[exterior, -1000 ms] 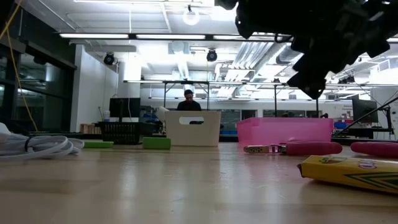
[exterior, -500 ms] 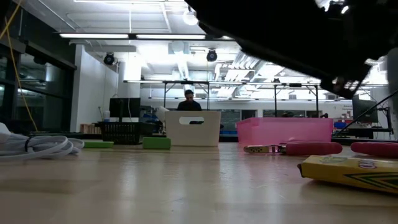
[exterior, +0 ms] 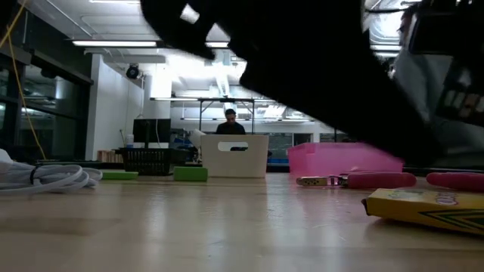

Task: Pick & Place School Supplies
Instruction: Put the crayon box into the pink bin

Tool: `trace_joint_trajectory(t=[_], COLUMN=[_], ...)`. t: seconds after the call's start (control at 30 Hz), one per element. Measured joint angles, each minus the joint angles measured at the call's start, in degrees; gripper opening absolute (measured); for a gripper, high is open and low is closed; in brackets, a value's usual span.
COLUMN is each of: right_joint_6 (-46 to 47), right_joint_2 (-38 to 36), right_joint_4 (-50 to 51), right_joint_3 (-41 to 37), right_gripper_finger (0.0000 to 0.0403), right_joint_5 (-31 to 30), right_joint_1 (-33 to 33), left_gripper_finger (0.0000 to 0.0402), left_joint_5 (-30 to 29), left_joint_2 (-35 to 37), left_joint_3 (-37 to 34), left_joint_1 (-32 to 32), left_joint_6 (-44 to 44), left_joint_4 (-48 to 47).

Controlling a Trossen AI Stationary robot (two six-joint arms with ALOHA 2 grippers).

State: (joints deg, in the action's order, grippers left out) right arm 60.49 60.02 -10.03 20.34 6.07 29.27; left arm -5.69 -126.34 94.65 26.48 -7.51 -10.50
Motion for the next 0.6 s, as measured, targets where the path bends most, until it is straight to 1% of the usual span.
trace_joint_trajectory(t=[0.2,0.33,0.53,0.6], right_joint_6=[2.9,4.4,5.3,5.8], right_joint_2=[8.2,14.4,21.9,23.6], right_joint_4=[-14.1,-23.1,-31.0,-33.4], right_joint_3=[0.0,0.0,0.0,0.0], right_gripper_finger=[0.0128,0.0128,0.0128,0.0128], right_joint_5=[-3.1,-3.4,-4.5,-4.6], right_joint_1=[6.5,8.8,11.1,11.6], left_gripper_finger=[0.0192,0.0192,0.0192,0.0192], left_joint_5=[0.0,-0.2,-0.7,-1.0], left_joint_2=[-0.1,-0.1,-1.2,-1.3], left_joint_3=[0.0,0.0,0.0,0.0], left_joint_1=[-0.5,-0.5,-0.6,-0.9], left_joint_6=[0.9,0.9,0.3,1.7], left_joint_4=[-0.1,0.8,1.0,0.9])
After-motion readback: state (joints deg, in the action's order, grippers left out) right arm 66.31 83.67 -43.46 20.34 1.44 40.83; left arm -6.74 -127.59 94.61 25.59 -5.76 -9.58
